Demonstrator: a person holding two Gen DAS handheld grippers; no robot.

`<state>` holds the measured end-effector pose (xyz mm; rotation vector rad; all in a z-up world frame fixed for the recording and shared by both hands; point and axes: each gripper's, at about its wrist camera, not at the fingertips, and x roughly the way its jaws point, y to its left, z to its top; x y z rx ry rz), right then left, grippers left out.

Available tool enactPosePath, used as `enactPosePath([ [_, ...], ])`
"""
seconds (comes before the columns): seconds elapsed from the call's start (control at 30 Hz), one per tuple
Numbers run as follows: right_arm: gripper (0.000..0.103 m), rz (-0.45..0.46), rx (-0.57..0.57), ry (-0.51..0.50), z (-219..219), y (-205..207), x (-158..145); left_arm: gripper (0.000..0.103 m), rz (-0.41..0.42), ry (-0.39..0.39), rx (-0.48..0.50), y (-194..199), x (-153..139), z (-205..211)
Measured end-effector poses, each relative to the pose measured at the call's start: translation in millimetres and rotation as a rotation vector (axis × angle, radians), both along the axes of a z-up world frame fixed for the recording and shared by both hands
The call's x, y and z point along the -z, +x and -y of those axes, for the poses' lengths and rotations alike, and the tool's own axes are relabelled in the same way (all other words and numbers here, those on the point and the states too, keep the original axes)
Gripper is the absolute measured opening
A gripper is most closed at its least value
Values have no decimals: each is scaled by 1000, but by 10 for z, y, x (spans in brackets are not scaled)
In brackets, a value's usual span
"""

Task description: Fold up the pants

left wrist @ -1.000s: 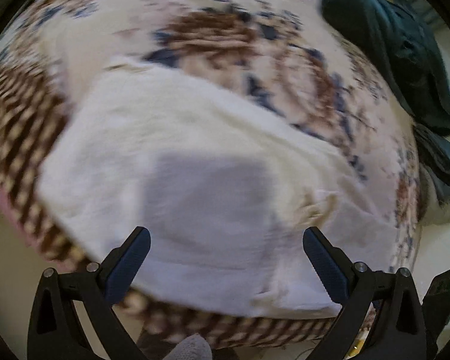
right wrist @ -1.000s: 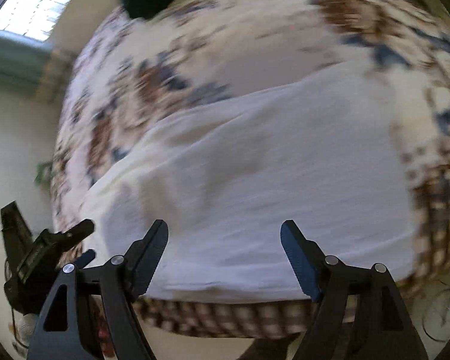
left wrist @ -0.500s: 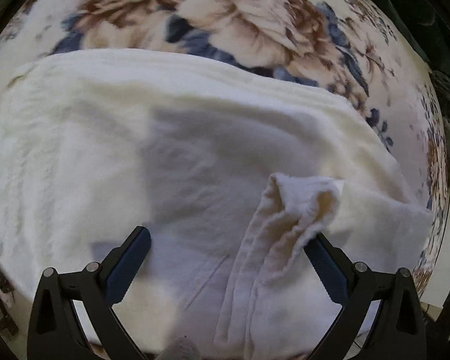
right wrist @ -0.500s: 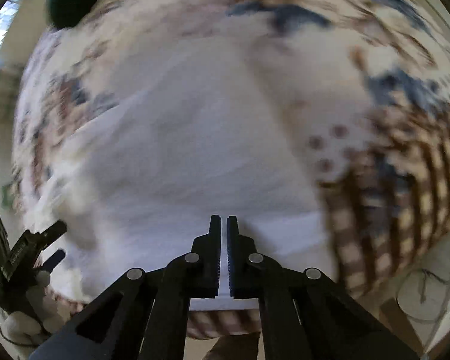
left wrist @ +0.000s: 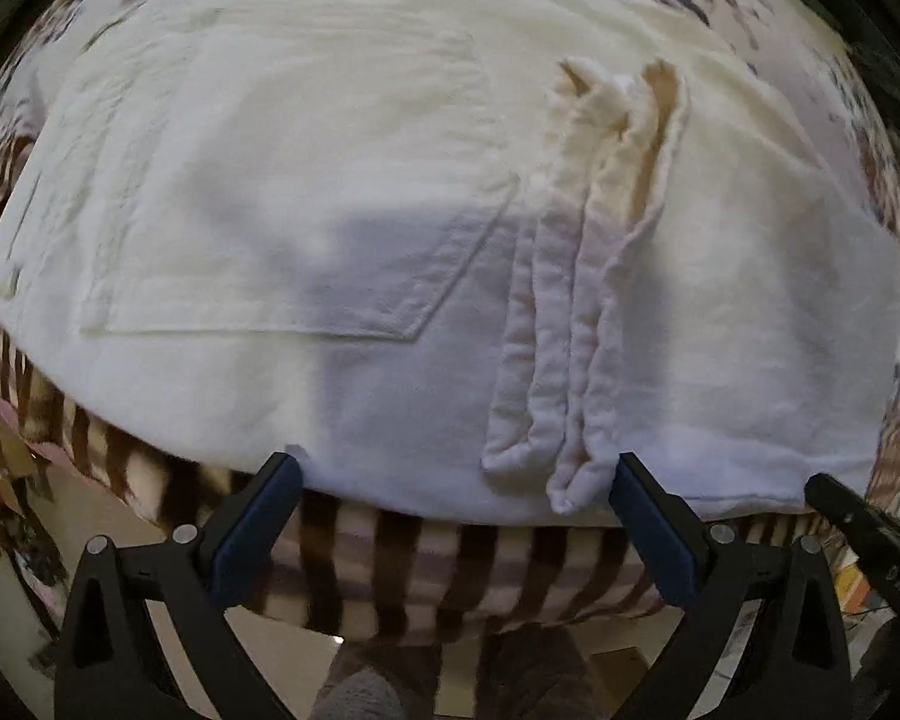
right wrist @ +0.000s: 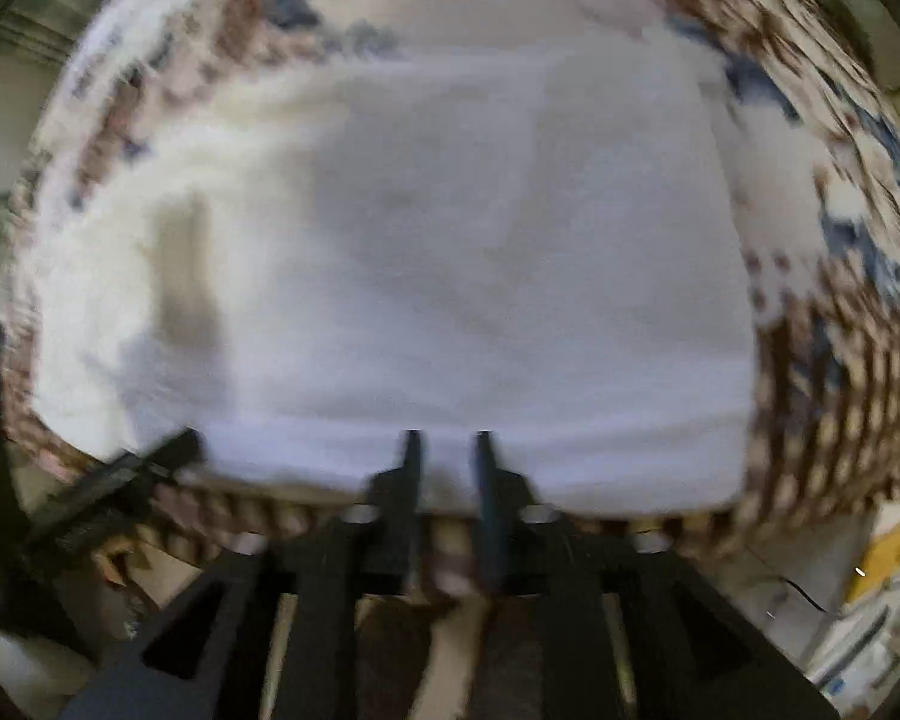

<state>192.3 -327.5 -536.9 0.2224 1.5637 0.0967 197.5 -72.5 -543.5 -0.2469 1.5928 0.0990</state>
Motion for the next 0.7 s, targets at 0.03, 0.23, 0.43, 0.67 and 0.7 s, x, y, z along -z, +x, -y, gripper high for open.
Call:
enactPosePath([
  [0.03,40,9,11,28,15,35,22,103,23,-7,-20,18,-46,-31],
  [0.23,40,-71,-95,-49,-232,-133,337,103,31,42,-1,14,59,-69],
  [0.43,45,-42,-61,56,-95,-36,134,103,24,-67,-38,-163,-132,-351],
  [0.67,45,22,-3,230,-447,499,-23,103,164,40,-340,-478,-649,-1359],
  [0.7,45,9,-16,244,-553,536,25,103,177,61,-416,-555,-681,-1581],
])
